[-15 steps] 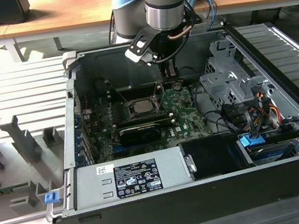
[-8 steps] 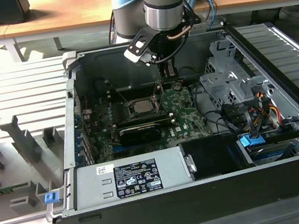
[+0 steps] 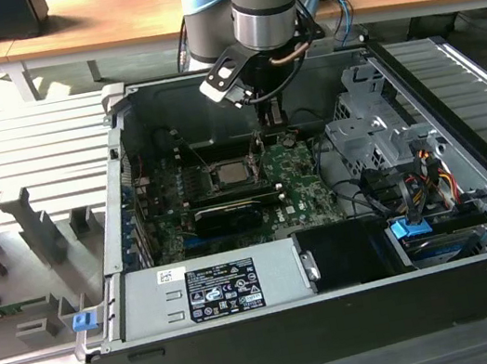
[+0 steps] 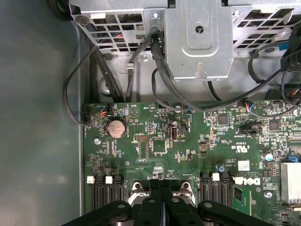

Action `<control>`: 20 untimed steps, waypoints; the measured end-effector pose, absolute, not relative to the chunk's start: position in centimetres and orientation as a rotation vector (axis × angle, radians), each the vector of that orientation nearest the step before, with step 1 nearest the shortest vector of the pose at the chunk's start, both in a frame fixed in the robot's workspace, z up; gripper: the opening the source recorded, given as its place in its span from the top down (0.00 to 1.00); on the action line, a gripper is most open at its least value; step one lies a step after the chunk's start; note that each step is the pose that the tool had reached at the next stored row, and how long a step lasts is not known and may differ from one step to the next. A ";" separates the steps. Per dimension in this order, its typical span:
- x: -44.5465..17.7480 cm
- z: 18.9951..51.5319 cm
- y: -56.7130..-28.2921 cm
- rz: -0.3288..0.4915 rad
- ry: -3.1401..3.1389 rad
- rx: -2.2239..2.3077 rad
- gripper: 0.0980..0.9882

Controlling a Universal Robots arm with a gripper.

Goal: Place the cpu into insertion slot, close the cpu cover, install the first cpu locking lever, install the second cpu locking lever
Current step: 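Close the cpu cover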

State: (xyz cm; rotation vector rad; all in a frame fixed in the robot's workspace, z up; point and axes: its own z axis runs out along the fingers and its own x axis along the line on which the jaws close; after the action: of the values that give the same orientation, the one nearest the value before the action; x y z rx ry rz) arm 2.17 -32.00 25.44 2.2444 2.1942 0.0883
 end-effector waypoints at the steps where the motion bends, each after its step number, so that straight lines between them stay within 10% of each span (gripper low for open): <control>1: 2.1 25.4 -32.0 0.088 2.194 2.244 0.99; 20: 1.6 25.4 -32.0 0.088 2.194 2.245 0.99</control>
State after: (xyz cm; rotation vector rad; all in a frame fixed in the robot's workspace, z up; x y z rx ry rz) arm 1.63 -32.00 25.43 2.2445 2.1941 0.0884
